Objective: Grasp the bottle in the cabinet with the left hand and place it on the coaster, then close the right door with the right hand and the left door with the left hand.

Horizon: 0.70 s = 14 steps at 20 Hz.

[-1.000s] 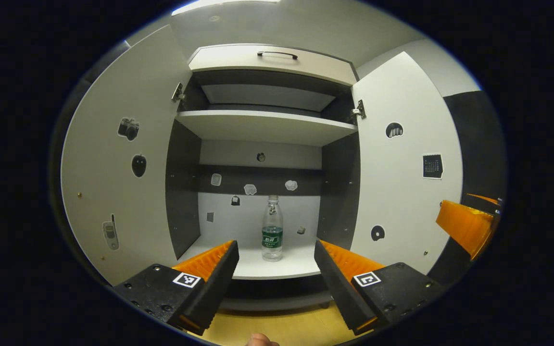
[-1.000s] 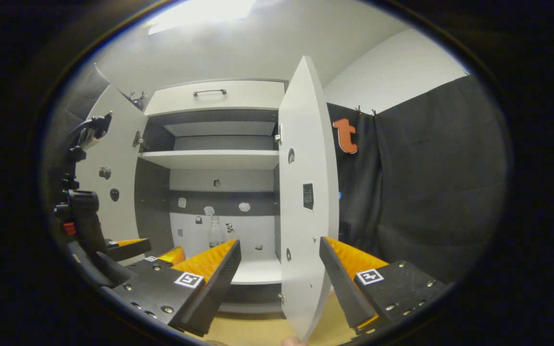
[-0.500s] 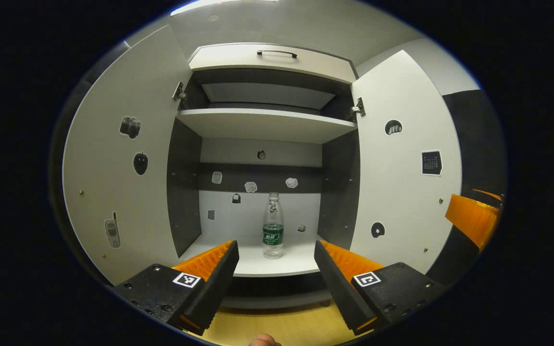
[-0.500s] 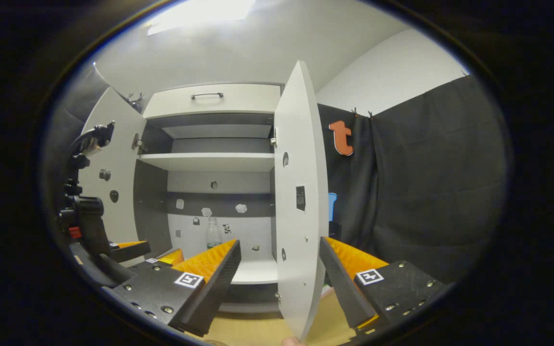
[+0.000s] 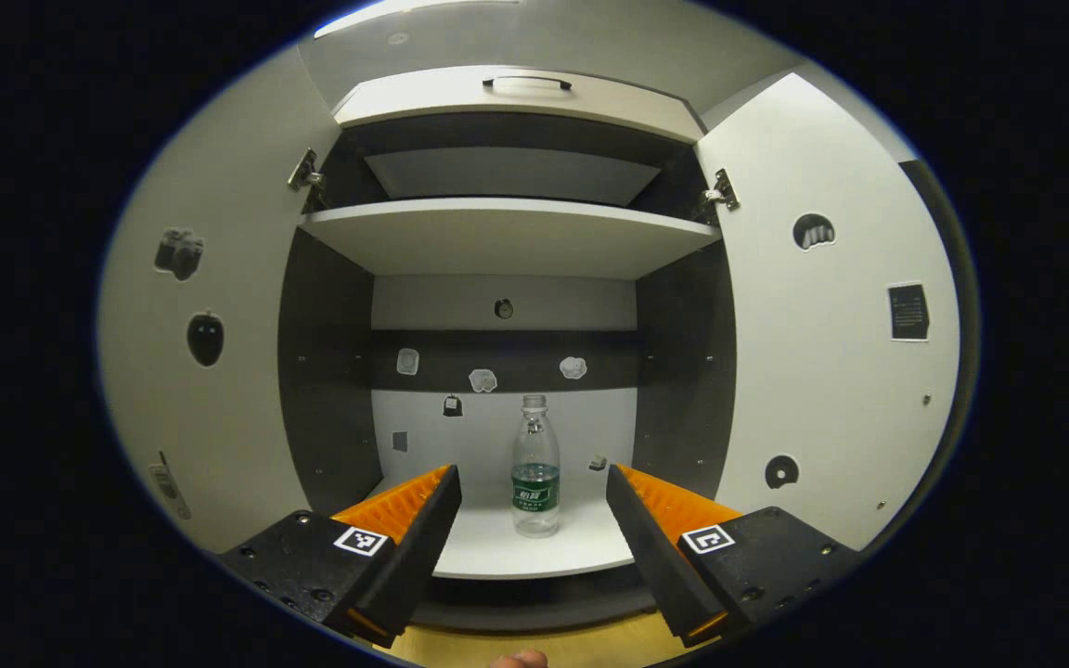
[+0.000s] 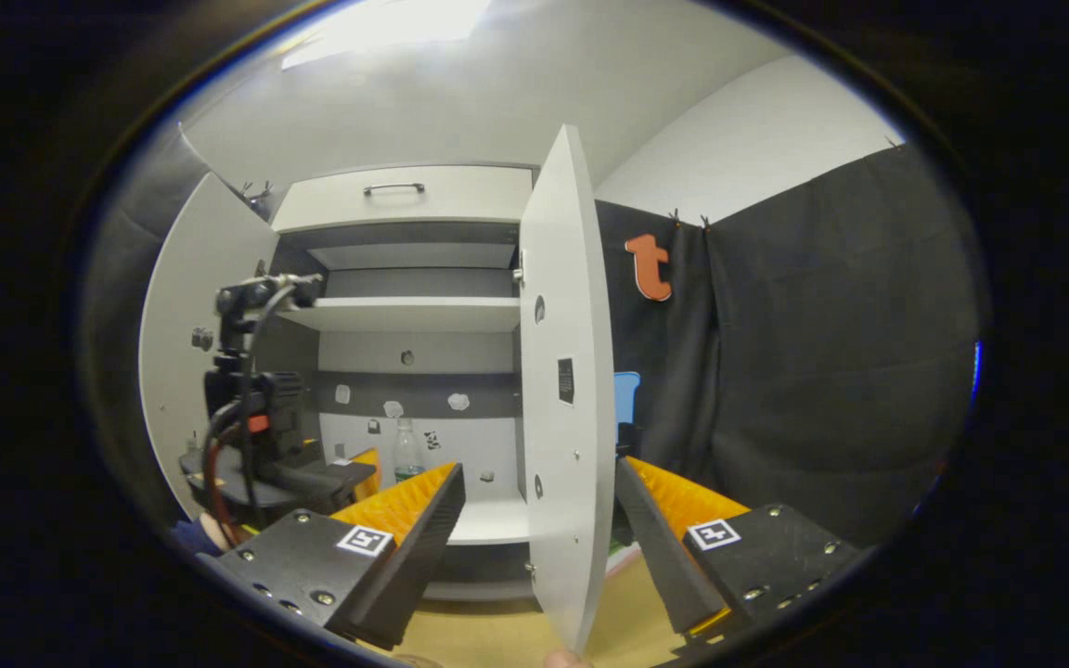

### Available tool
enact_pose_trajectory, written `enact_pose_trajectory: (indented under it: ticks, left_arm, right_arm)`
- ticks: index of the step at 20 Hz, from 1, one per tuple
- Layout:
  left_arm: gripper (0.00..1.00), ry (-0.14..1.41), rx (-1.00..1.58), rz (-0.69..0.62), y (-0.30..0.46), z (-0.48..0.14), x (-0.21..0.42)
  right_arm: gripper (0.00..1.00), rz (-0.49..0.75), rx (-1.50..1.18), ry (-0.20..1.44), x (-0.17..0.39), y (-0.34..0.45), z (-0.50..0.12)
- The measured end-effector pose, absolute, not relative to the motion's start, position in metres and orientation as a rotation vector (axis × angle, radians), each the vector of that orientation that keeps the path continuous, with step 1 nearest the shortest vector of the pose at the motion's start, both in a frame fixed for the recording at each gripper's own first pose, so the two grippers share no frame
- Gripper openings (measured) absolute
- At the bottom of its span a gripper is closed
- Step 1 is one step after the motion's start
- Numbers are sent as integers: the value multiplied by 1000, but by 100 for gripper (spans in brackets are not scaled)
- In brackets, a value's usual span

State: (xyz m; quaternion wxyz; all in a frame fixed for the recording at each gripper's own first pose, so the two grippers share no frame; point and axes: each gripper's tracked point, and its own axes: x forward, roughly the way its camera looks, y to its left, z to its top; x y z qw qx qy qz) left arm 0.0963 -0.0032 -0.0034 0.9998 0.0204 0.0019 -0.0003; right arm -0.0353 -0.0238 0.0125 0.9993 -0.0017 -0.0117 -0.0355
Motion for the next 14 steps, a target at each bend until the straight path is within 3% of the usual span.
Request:
enact_pose_trajectory:
  ticks: [14]
  left_arm:
    - [100, 102, 35, 42, 9, -54, 272]
  right_arm:
    - [99, -300, -26, -24, -58, -86, 19]
